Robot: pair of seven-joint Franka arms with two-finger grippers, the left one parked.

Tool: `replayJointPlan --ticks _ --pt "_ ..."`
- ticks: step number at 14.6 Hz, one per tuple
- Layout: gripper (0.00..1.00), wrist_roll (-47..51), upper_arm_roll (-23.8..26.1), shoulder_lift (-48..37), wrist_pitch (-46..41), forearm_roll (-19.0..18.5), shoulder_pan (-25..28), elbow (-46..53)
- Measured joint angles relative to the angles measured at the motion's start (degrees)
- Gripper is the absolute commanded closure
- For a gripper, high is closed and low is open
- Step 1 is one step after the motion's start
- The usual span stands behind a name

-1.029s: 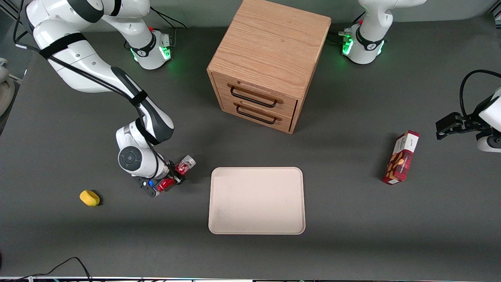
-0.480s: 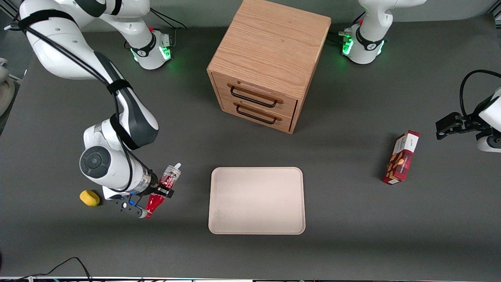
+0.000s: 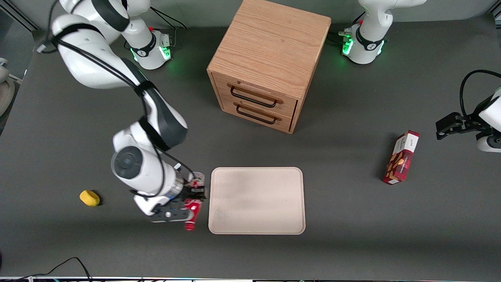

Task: Place coke bottle on tray
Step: 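Lift the bottle upright and carry it over the cream tray, then lower the upright bottle onto the tray and open the right gripper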

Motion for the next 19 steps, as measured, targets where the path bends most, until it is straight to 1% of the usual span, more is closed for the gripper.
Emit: replayJointPlan --ticks 2,4,9,10,11,12,13,14,15,16,19 --pt "1.00 -0.8 0.0 5.5 2.0 0.1 2.0 3.2" --pt "1.00 -0.9 0.1 9.1 2.7 0.6 2.8 4.6" --pt "1.00 -0.3 -0.3 12.6 2.7 1.0 3.5 5.3" --pt "0.99 0.0 -0.8 12.9 2.7 1.0 3.8 5.4" --pt "0.93 0.2 -1.3 13.1 2.7 1.0 4.1 5.4" --pt "0.81 0.3 -2.0 13.3 2.7 1.0 4.4 5.4" --pt "0.78 0.3 -2.5 13.4 2.7 1.0 4.6 5.5" --pt "0.64 0.3 -2.9 13.5 2.7 1.0 4.8 5.5" --pt "0.06 0.4 -3.3 13.5 2.7 1.1 5.0 5.6" --pt "0.00 0.4 -3.5 13.5 2.7 1.1 5.1 5.7" --pt "0.00 0.6 -3.9 13.5 2.7 1.1 5.3 5.8"
